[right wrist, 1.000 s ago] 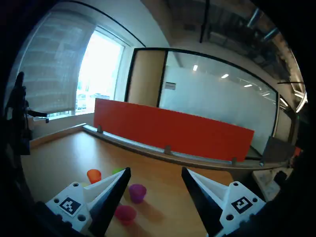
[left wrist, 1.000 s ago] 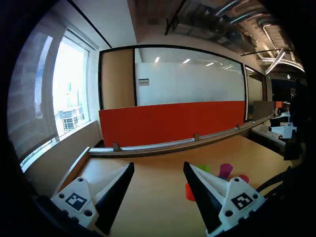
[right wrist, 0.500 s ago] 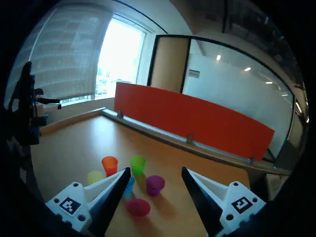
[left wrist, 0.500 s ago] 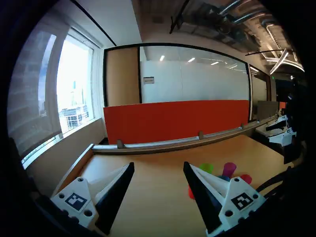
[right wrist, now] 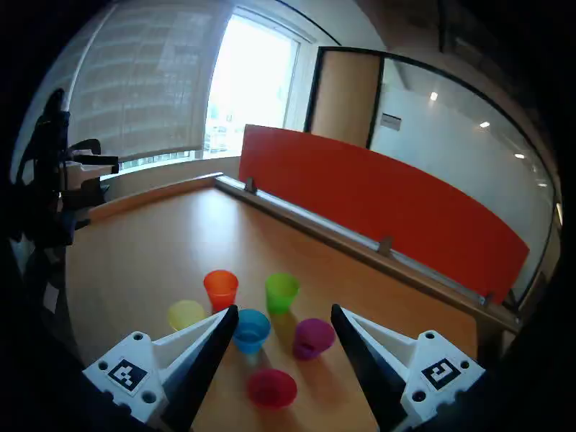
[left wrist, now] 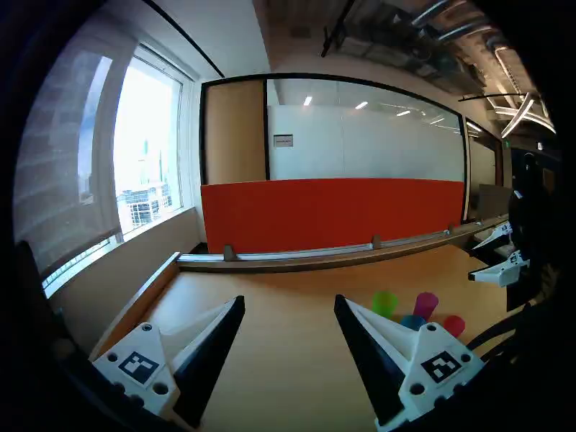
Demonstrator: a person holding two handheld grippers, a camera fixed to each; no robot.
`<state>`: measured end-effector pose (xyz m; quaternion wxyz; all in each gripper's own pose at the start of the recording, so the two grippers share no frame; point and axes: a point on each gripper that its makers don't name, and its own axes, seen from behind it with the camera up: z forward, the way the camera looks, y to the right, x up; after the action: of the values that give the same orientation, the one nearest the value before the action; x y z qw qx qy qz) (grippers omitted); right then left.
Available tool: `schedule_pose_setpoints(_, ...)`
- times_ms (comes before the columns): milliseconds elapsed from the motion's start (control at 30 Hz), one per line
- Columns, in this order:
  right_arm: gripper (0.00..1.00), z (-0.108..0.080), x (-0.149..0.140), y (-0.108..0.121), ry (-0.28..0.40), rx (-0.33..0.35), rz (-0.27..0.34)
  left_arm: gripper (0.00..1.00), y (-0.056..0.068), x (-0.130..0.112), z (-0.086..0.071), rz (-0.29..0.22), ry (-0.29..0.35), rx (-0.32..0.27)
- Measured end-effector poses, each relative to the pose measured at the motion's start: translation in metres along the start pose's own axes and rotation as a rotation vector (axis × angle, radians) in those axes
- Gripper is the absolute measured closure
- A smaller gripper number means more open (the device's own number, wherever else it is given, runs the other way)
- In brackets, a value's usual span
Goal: Pour water
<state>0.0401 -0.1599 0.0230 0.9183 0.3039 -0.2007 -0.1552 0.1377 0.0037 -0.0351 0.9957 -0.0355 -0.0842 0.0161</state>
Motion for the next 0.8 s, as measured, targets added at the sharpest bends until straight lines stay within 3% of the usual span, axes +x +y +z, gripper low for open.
schedule_pose_setpoints(533, 0.0, 0.067, -0.047, -0.031, -0.108, 0.106, -0.033, 0.08, -0.013, -0.014, -0.008, -0.021, -0.025, 0.052)
schedule_pose_setpoints(800, 0.0, 0.088, -0.07, -0.043, -0.164, 0.135, -0.023, 0.08, -0.019, -0.021, -0.01, -0.034, -0.038, 0.072)
